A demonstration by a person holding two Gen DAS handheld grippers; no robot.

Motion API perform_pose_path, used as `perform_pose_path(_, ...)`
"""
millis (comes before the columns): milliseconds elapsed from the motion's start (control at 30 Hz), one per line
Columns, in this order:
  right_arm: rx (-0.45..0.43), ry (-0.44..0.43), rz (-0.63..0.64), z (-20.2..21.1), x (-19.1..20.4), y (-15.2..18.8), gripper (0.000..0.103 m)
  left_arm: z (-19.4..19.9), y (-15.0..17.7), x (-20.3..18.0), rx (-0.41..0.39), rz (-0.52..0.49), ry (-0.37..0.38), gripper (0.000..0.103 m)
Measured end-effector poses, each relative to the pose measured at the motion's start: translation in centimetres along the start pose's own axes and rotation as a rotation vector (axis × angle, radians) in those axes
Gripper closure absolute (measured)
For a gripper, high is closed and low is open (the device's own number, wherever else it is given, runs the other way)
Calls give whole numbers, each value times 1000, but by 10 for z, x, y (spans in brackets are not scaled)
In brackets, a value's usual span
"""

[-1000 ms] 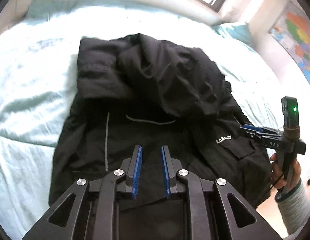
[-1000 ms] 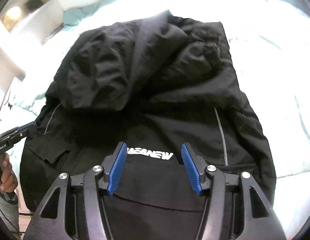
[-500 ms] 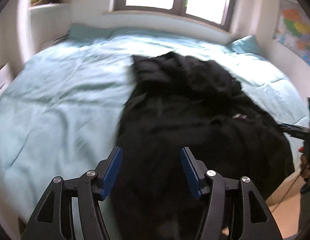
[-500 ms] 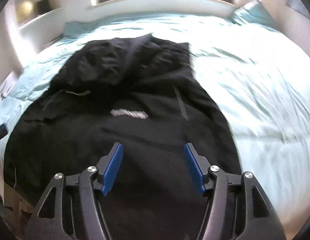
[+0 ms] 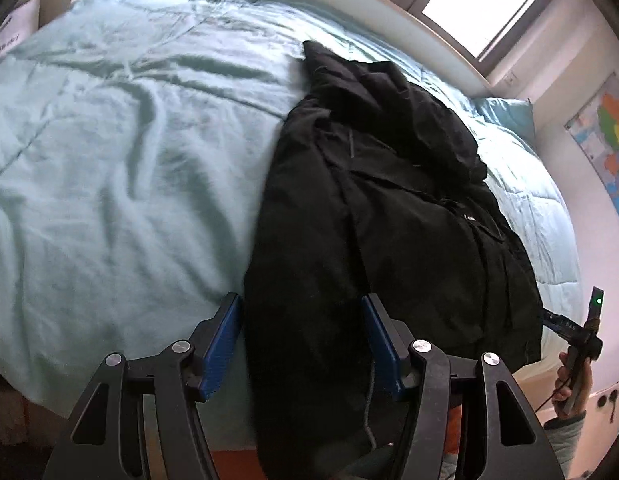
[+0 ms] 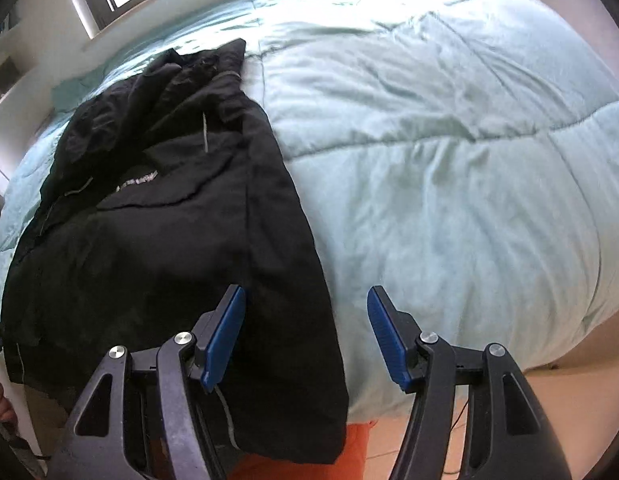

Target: Fold large clothes

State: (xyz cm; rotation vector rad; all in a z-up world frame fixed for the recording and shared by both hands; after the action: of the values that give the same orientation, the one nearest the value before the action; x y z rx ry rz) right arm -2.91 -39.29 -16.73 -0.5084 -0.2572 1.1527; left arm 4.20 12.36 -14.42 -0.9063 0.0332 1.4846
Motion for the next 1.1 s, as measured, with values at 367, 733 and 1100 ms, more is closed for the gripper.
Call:
perform_pose_path(367, 8, -7, 173, 7, 25, 40, 55, -1, 31, -4, 61, -41, 62, 41)
perform_pose_path(733, 86, -100, 91, -7, 11, 51, 76, -10, 32, -32, 42, -133, 6, 88)
perform_pose_path(1100, 120, -213, 31, -3, 6, 54, 73, -6, 30, -47, 45, -78, 188, 85)
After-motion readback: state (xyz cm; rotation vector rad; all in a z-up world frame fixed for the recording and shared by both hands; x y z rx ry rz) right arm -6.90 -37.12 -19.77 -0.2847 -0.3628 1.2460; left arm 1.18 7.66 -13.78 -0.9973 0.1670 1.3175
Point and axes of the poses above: each gripper's, at about its wrist camera, not at the fingertips, and z roughly against the way its jaws point, x to its left, y to its underside, the point moved 4 cm from there along -z, roughly the way its jaws point, and after that the axes turned 11 degrees about y, right-handed, at the moved point
